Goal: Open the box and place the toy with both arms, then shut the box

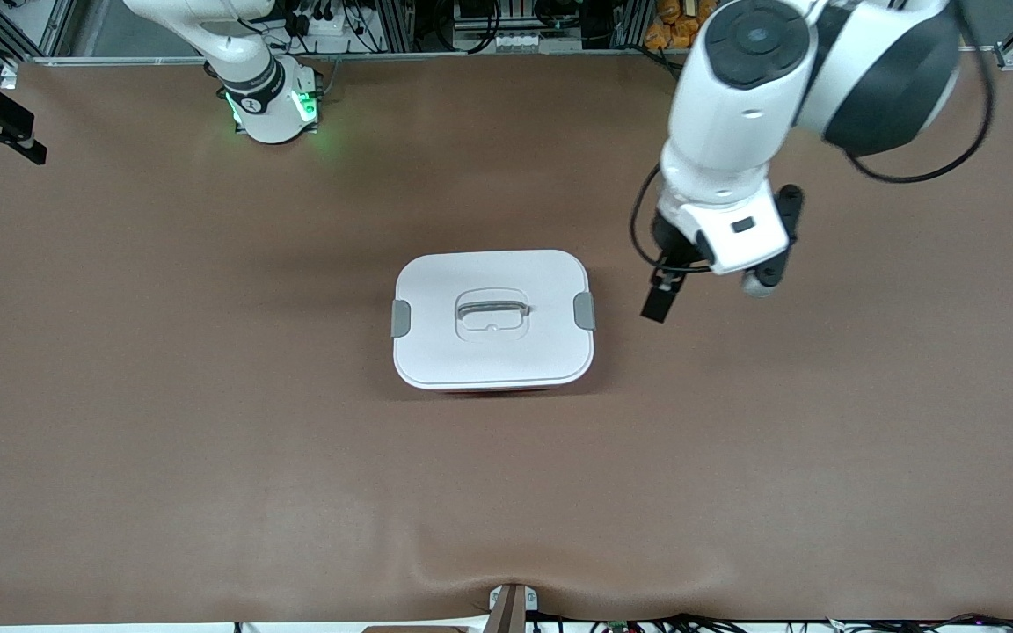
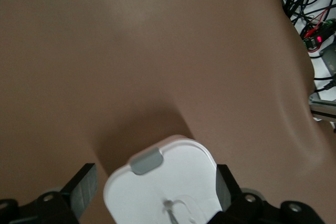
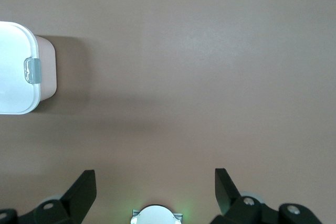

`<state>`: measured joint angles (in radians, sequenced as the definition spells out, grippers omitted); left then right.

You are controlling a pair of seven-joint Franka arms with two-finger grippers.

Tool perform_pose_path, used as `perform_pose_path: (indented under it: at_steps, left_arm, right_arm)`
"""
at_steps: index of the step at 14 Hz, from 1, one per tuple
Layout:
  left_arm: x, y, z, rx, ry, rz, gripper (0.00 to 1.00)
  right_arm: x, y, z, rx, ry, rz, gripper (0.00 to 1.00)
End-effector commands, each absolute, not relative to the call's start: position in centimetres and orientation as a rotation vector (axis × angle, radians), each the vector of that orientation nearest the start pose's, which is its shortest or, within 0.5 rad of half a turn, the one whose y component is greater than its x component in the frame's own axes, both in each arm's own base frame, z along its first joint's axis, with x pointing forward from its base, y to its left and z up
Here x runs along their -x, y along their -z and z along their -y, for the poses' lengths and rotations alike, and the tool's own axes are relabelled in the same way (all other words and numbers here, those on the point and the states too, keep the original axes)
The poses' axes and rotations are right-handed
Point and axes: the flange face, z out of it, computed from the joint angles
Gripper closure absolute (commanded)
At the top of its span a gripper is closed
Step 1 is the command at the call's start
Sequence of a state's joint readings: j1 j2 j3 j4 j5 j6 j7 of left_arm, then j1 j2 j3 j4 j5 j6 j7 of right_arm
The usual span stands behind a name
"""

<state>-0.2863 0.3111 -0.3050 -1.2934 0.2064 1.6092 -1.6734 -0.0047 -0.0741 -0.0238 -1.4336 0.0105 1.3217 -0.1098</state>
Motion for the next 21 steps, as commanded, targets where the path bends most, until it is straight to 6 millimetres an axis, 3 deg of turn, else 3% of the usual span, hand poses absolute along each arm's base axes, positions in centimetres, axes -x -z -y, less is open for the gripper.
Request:
perform_pose_path:
  at_steps: [1, 5, 10, 12, 14, 17, 21]
  left_arm:
    - [-56.3, -59.9, 27.7, 2.696, 0.137, 1.474, 0.0]
    - [-56.7, -61.8, 23.2, 2.749, 0.125, 1.322, 0.0]
    - [-57.7, -62.6, 17.5, 2.812, 0.082, 1.102, 0.0]
    - [-57.8, -63.3, 15.6, 2.846, 0.085, 1.004, 0.0]
    - [-58.0, -63.1, 13.6, 2.871, 0.042, 0.879, 0.0]
    - [-58.4, -63.2, 10.8, 2.892, 0.015, 0.74, 0.0]
    - [-58.8, -63.1, 8.6, 2.929, -0.005, 0.545, 0.0]
  right_arm:
    - [-49.8, -70.8, 1.1, 3.125, -0.044, 0.117, 0.0]
    - [-49.9, -70.6, 1.1, 3.125, -0.047, 0.117, 0.0]
    - [-50.4, -70.3, 0.9, 3.125, -0.037, 0.135, 0.0]
    - [-50.4, -70.4, -1.3, 3.142, -0.032, 0.183, 0.0]
    - [-51.0, -69.4, -0.1, 3.128, -0.054, 0.139, 0.0]
    - [-51.0, -69.5, 0.2, 3.138, -0.063, 0.134, 0.0]
    - [-51.2, -68.3, 0.6, 3.121, -0.157, 0.132, 0.0]
